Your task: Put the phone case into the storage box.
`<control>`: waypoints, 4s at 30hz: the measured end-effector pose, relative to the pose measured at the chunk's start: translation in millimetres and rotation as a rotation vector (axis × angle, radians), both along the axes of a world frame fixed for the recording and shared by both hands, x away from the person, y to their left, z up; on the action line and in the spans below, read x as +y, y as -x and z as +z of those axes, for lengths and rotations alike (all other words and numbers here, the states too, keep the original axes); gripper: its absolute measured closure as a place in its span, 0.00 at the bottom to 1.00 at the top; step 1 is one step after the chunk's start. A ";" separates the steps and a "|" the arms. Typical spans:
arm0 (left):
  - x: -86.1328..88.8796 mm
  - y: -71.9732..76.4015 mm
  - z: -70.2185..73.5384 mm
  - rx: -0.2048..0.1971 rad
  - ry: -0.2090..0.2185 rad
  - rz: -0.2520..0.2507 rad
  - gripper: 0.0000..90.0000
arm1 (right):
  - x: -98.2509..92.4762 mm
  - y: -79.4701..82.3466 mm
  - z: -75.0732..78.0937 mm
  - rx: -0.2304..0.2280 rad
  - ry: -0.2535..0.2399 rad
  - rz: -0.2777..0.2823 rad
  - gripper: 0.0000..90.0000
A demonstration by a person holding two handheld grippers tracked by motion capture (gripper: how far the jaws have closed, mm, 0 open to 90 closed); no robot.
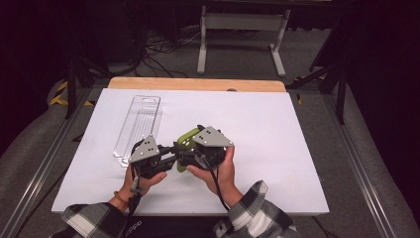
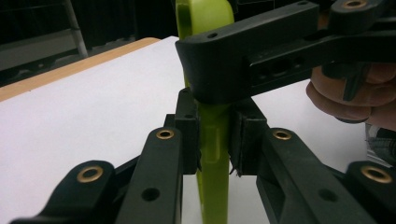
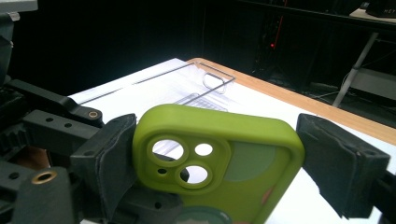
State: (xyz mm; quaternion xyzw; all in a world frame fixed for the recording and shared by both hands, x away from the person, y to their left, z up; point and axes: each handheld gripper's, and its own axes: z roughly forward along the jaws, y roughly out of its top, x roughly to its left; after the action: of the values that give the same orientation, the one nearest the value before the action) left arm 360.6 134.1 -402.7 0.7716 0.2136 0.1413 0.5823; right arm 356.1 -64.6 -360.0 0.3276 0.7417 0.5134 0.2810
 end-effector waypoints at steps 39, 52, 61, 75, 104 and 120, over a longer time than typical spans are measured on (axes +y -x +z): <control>1.2 8.6 1.7 -0.077 -0.065 -0.050 0.86 | -21.7 3.6 20.3 -0.095 -0.036 0.047 0.16; -2.2 11.9 -0.5 -0.093 -0.094 -0.077 0.87 | -31.4 -0.3 25.0 -0.102 -0.040 0.030 0.16; -2.0 11.5 -1.9 -0.095 -0.107 -0.077 0.86 | -38.0 -0.4 30.1 -0.113 -0.040 0.026 0.16; 9.0 9.5 3.7 -0.111 -0.086 -0.046 0.87 | -48.2 -0.5 29.1 -0.126 -0.008 0.013 0.16; 29.8 6.4 15.5 -0.122 -0.031 -0.007 0.87 | -78.1 4.3 6.9 -0.158 0.129 0.013 0.16; 47.8 6.3 24.4 -0.158 -0.004 0.025 0.86 | -97.3 6.1 -12.0 -0.166 0.210 -0.011 0.15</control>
State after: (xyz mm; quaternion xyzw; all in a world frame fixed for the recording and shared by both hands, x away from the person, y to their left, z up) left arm 354.3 181.8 -378.2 0.7563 0.1764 0.2093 0.5942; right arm 350.0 -161.9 -372.0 0.2568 0.7636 0.4568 0.3772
